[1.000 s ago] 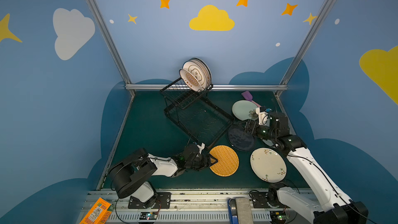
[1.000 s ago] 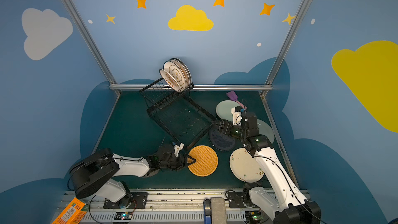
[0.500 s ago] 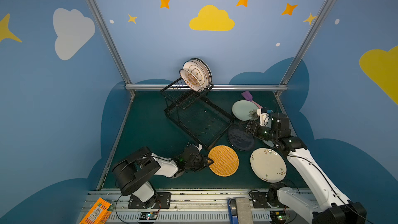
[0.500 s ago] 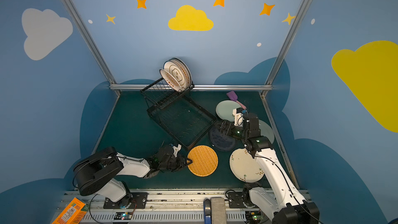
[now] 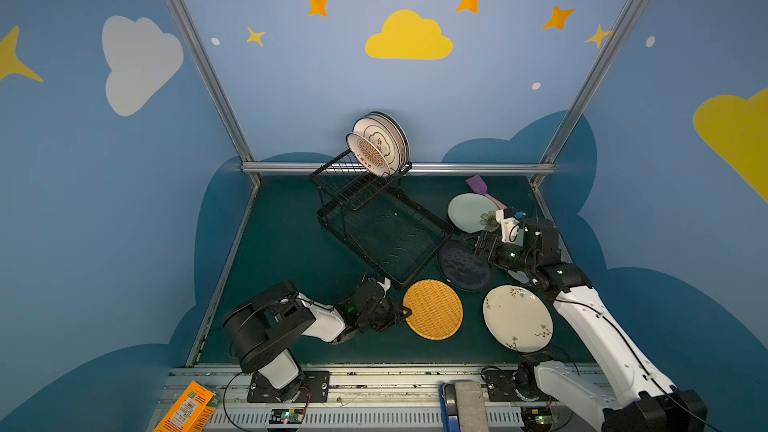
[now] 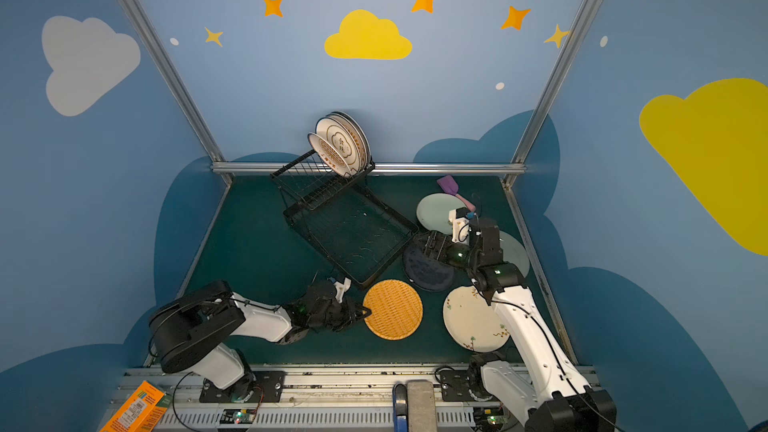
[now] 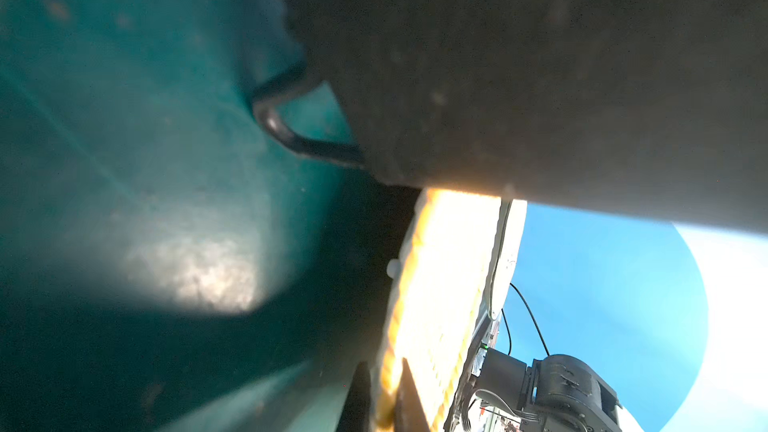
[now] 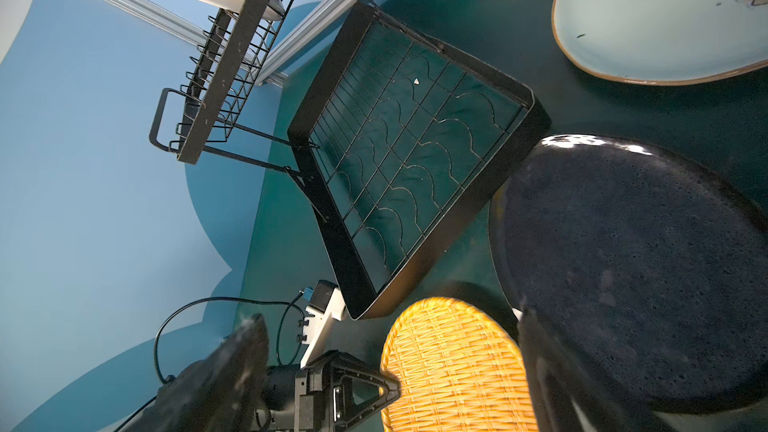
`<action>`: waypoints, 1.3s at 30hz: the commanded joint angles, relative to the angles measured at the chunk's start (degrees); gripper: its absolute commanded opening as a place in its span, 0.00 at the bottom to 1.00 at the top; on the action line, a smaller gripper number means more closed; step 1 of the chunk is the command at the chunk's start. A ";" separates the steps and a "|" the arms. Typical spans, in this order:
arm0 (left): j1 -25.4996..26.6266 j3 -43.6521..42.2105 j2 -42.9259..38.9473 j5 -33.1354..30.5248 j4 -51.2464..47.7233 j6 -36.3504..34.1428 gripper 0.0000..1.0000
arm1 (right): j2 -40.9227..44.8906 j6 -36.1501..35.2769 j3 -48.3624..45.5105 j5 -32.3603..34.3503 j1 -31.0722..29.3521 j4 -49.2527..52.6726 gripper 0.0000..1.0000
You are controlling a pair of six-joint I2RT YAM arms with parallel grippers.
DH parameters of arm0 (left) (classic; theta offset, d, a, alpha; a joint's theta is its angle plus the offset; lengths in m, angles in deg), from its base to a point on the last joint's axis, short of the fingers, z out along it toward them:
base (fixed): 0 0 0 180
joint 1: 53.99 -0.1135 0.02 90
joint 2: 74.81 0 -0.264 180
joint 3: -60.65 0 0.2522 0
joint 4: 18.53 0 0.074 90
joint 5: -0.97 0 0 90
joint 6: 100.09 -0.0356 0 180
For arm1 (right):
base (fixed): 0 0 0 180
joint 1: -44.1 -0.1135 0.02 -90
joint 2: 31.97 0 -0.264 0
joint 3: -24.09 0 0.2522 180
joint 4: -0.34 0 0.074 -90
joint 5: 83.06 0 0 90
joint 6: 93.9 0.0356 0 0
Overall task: Load the plates into the dish rack
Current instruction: 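Grasp the yellow wicker plate edge with the left gripper while the right gripper centers, then tilt the wicker plate up with the left gripper while the right gripper grasps its rim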
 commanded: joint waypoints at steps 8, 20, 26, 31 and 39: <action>0.49 -0.11 -9.58 4.36 -9.66 -1.42 0.04 | 1.20 -0.40 1.42 1.14 0.29 0.76 0.92; -3.60 3.88 -35.28 1.18 -26.10 3.84 0.04 | -1.16 -0.04 7.76 -1.77 0.48 1.35 0.92; -13.11 6.13 -40.69 4.90 -24.49 7.35 0.04 | -4.90 0.35 10.15 -10.36 -1.40 1.08 0.92; -19.24 8.71 -41.27 9.16 -22.21 8.01 0.04 | -8.29 -0.86 10.77 -12.19 -5.79 1.24 0.92; -23.64 9.19 -42.80 12.77 -20.13 8.53 0.04 | -12.59 1.60 12.41 -13.78 -10.79 -1.21 0.74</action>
